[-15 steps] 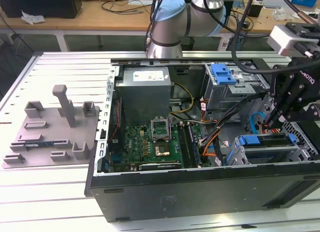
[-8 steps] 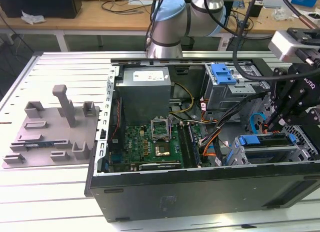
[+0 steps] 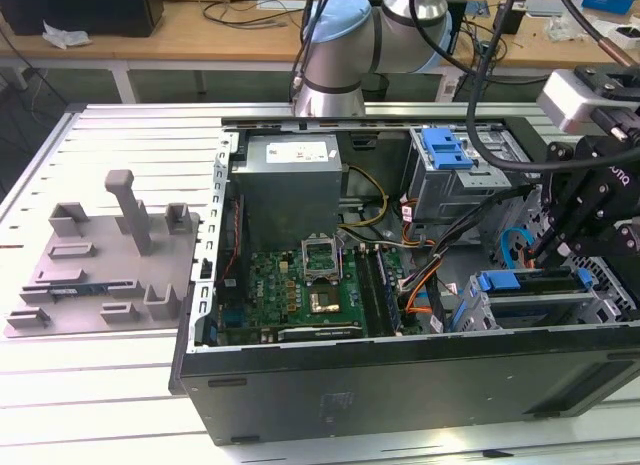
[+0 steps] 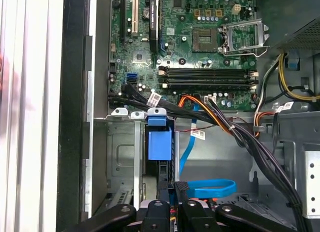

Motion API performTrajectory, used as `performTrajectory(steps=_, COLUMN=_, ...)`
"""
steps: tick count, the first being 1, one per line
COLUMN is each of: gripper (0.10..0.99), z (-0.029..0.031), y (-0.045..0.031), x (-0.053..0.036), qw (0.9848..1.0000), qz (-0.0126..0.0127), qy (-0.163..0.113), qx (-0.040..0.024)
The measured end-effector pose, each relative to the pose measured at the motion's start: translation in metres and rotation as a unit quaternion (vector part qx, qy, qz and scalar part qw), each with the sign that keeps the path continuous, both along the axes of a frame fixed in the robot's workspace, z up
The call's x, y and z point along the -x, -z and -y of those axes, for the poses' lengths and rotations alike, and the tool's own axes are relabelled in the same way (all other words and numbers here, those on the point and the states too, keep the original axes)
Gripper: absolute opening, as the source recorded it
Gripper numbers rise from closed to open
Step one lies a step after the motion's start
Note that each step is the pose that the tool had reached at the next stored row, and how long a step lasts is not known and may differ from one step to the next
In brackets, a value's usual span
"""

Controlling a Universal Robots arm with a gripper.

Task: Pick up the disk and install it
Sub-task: 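Insert the second disk wire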

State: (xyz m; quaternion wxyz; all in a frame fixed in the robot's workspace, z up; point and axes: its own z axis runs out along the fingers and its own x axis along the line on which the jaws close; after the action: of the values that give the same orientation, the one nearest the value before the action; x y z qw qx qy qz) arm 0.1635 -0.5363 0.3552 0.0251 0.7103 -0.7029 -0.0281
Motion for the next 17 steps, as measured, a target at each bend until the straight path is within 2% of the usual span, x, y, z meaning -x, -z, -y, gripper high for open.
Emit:
performTrajectory(steps=10, gripper=0.165, z=0.0003, y=0.0023, x=-0.0001, qw=1.0, qz=0.0, qy=0.001, qx=-0.0004)
performTrajectory(steps=17, gripper=0.165, z=0.0027, y=0.003, x=-0.0002, qw=1.0, qz=0.0, qy=0.001, qx=-0.0003)
